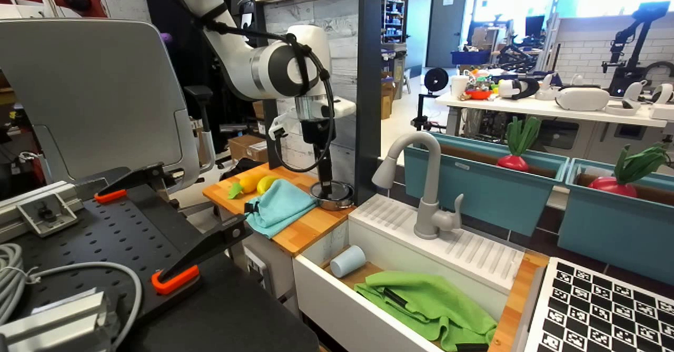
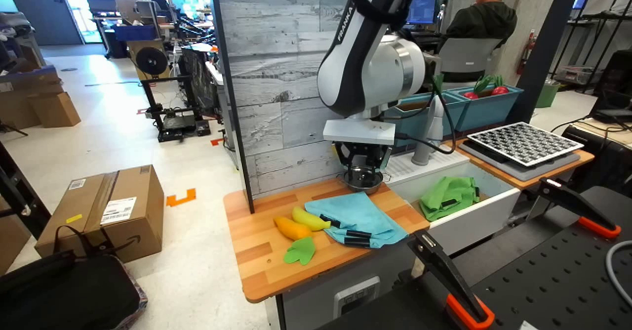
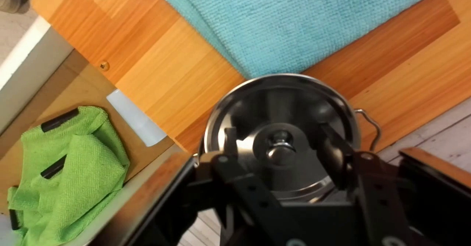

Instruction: Cover the pot with the silver lid

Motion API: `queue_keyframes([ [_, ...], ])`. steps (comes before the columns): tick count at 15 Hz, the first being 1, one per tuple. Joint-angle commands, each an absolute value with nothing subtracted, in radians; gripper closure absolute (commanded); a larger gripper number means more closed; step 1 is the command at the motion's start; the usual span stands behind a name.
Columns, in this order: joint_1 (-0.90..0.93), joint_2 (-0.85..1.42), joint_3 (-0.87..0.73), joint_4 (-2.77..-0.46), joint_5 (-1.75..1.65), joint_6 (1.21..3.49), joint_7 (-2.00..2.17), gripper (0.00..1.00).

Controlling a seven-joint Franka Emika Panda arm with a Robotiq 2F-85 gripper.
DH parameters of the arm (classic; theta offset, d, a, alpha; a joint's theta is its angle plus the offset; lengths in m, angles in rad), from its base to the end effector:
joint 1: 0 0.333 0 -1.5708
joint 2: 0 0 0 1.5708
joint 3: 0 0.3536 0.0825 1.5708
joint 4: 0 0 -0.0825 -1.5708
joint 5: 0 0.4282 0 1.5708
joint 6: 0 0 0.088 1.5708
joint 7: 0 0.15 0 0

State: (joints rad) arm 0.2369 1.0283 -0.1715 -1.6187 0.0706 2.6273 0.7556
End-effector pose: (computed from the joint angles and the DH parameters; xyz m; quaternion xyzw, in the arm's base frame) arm 0.7091 0.0502 -0.0359 0.9428 -0.3285 0.0206 0.0524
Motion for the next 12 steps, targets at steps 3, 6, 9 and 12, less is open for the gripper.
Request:
queue_keyframes([
  [3, 0.234, 1.047, -0.188, -1.599, 0.07, 2.623, 0.769, 0.0],
  [6, 0.239, 1.03, -0.194, -1.617, 0.066, 2.634, 0.766, 0.0],
  [9, 0.252, 1.0, -0.199, -1.659, 0.057, 2.668, 0.76, 0.0],
  [12, 0.268, 0.949, -0.198, -1.738, 0.037, 2.736, 0.715, 0.0],
])
